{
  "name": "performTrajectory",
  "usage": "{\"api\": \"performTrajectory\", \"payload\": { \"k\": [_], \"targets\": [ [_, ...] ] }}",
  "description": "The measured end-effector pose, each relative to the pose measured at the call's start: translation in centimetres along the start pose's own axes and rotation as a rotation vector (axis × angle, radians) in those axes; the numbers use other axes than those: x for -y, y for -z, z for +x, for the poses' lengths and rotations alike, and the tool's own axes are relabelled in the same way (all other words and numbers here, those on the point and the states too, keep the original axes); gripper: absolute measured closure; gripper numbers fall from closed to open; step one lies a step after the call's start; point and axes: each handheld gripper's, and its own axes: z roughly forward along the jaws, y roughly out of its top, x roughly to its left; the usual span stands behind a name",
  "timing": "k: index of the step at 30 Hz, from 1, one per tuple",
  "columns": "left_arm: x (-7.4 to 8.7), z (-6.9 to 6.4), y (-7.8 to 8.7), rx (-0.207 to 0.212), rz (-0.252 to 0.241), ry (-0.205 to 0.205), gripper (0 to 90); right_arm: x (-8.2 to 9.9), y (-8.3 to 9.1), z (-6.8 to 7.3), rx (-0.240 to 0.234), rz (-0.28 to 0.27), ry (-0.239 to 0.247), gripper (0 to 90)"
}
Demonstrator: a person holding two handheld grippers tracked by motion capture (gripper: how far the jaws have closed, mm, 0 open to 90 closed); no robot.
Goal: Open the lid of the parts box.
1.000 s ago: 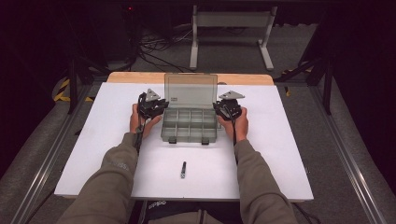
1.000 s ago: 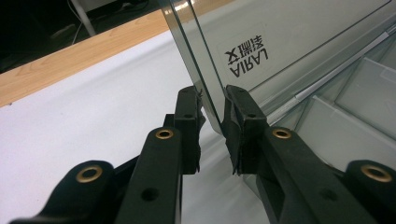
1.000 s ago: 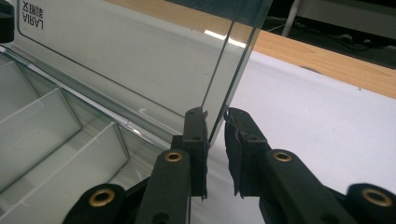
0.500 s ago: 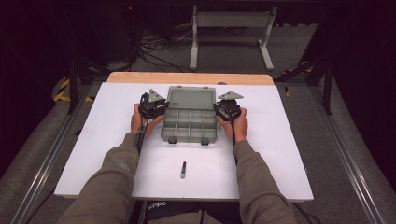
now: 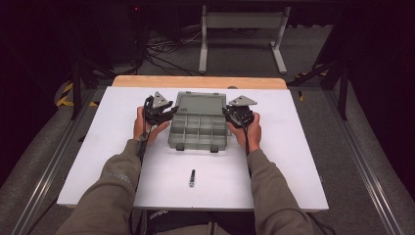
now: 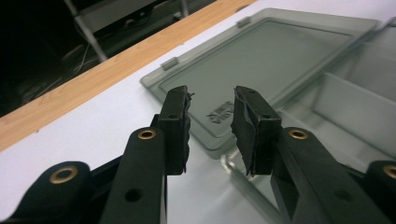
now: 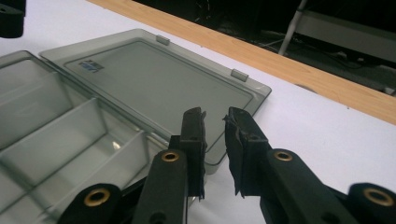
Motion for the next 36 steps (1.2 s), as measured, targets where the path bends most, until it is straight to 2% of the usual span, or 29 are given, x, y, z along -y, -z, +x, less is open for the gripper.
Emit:
{"api": "performTrajectory", "payload": {
  "k": [2, 3, 4, 5, 7, 12, 13, 15, 17, 20, 22, 23, 28, 33, 36],
  "targets": [
    [-0.1, -0.3, 0.3, 0.004, -0.001, -0.014, 65.9, 0.0, 0.2, 0.1, -0.011, -0.008, 0.002, 76.9],
    [-0.2, -0.8, 0.7, 0.028, -0.008, -0.034, 65.8, -0.1, 0.8, 0.4, -0.031, -0.022, 0.016, 76.9],
    [-0.2, -0.8, 0.7, 0.028, -0.008, -0.034, 65.5, -0.1, 0.8, 0.4, -0.031, -0.022, 0.016, 76.9],
    [-0.2, -1.1, 1.1, 0.041, -0.009, -0.047, 64.9, -0.2, 1.4, 0.5, -0.039, -0.051, 0.019, 77.1],
    [-0.4, -1.4, 1.7, 0.044, -0.013, -0.074, 65.0, -0.2, 1.9, 0.6, -0.05, -0.07, 0.027, 77.0],
    [-0.4, -1.9, 2.7, 0.069, -0.041, -0.089, 64.2, 0.3, 3.1, 0.9, -0.071, -0.081, 0.04, 76.5],
    [-0.3, -2.3, 3.3, 0.084, -0.045, -0.102, 63.9, 0.4, 3.3, 0.9, -0.078, -0.084, 0.044, 76.4],
    [-0.3, -2.5, 3.5, 0.085, -0.049, -0.11, 63.0, 0.7, 3.8, 0.9, -0.082, -0.086, 0.048, 75.9],
    [-0.2, -3.1, 4.6, 0.115, -0.071, -0.124, 62.3, 0.9, 4.2, 1.0, -0.089, -0.091, 0.048, 75.4],
    [0.0, -3.6, 5.3, 0.123, -0.078, -0.147, 61.4, 1.2, 5.0, 1.1, -0.103, -0.101, 0.049, 75.3],
    [0.3, -4.0, 6.4, 0.137, -0.092, -0.165, 61.1, 1.2, 5.2, 1.1, -0.109, -0.106, 0.051, 75.2],
    [0.6, -4.2, 7.1, 0.154, -0.097, -0.176, 60.3, 1.4, 5.9, 1.3, -0.118, -0.116, 0.056, 75.3],
    [1.4, -4.7, 9.1, 0.168, -0.127, -0.189, 58.5, 1.7, 7.6, 2.0, -0.14, -0.137, 0.1, 74.6],
    [2.0, -5.5, 10.2, 0.185, -0.139, -0.188, 56.6, 2.3, 9.0, 2.4, -0.156, -0.146, 0.109, 74.2],
    [2.7, -6.5, 10.8, 0.197, -0.135, -0.208, 55.7, 2.7, 9.5, 2.7, -0.17, -0.14, 0.125, 74.0]
  ]
}}
